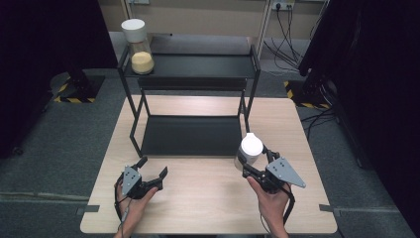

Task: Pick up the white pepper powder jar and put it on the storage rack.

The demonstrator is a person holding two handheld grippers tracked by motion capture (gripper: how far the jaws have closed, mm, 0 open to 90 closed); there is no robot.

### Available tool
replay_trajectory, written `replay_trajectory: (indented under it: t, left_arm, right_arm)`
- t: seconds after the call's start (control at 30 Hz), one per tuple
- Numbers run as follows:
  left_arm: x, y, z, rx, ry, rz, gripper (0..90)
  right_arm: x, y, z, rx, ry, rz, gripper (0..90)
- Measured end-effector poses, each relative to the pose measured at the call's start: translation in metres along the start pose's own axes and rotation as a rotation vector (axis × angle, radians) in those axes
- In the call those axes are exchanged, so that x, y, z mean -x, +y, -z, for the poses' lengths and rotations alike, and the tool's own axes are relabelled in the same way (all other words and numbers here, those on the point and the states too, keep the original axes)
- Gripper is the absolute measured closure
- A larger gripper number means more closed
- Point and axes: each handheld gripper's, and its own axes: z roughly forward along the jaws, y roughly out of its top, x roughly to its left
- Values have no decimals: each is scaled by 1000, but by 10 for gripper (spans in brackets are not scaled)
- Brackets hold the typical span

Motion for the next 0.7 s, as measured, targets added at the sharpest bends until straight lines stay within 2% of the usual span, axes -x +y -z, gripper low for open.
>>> replay_trajectory:
  t: [0.5,0.7]
  left_arm:
    - [1,0,0,1,3,-2,113]
    - [1,0,0,2,4,-2,113]
  right_arm:
    - [2,32,-16,42,-1,41,308]
    - [3,41,-23,57,-7,35,308]
